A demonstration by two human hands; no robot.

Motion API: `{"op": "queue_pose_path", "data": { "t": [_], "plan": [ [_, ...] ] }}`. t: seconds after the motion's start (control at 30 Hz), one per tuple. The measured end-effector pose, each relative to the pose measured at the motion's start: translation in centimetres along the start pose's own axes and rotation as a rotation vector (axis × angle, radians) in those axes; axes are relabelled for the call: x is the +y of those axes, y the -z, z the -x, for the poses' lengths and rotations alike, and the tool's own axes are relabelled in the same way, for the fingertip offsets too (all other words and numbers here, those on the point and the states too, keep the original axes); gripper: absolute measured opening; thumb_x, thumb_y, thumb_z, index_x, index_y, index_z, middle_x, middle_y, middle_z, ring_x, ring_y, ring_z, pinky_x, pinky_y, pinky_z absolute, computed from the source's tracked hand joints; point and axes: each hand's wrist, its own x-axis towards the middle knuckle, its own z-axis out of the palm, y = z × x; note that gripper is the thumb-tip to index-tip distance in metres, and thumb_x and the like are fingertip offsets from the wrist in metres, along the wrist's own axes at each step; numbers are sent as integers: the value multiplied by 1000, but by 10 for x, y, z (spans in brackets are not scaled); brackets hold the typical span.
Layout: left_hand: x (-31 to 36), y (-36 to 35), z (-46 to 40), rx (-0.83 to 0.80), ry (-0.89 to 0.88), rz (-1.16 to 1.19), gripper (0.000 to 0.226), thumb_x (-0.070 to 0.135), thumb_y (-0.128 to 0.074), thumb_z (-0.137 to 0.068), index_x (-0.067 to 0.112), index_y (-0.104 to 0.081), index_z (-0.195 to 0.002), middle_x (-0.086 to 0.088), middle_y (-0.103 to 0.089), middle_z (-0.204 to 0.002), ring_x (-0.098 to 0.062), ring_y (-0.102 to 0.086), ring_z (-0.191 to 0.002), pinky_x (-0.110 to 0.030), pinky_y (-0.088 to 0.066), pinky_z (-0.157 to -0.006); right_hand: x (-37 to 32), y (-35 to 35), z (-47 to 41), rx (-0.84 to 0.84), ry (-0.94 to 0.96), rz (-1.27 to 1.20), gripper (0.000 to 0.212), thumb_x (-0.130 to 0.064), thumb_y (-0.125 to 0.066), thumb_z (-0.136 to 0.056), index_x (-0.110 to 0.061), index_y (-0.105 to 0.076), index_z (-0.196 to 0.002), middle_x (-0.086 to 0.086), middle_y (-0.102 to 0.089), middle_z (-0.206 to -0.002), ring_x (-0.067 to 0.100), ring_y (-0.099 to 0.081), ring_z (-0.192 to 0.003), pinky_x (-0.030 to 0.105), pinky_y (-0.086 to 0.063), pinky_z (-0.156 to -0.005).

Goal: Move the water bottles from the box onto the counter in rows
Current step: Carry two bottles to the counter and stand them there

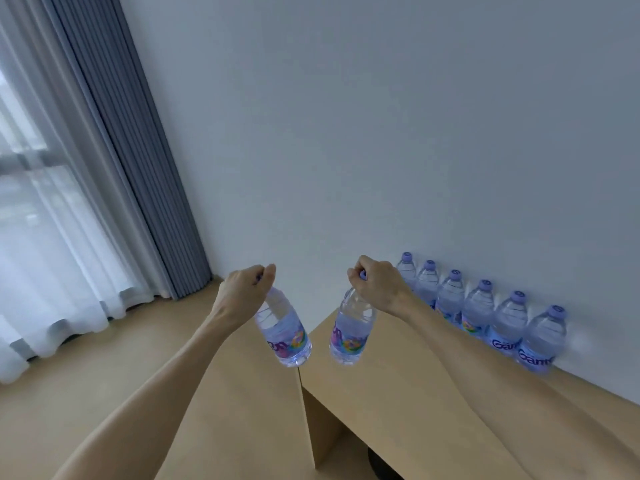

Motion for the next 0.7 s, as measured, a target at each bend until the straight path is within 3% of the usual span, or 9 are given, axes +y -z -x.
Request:
{"op": "queue_pose_path", "data": {
  "t": [0.27, 0.7],
  "plan": [
    [8, -88, -98, -168, -64, 59, 45, 35, -42, -99, 14, -25, -62, -2, -27, -57, -17, -23, -55, -31, -22, -52, 79, -12, -66, -19, -129, -32, 26, -29, -48, -97, -15, -44, -75, -2, -47, -57, 20, -48, -58, 41, -44, -59],
    [19, -251, -193, -460, -216, 113, 46, 35, -43, -98, 16, -23, -61, 3, -23, -52, -14, -21, -50, -27, -21, -49, 185, 1, -86, 18, -441, 71, 24, -26, -46, -98, -10, -46, -80, 5, -52, -65, 19, -47, -59, 36, -37, -56]
  ]
}}
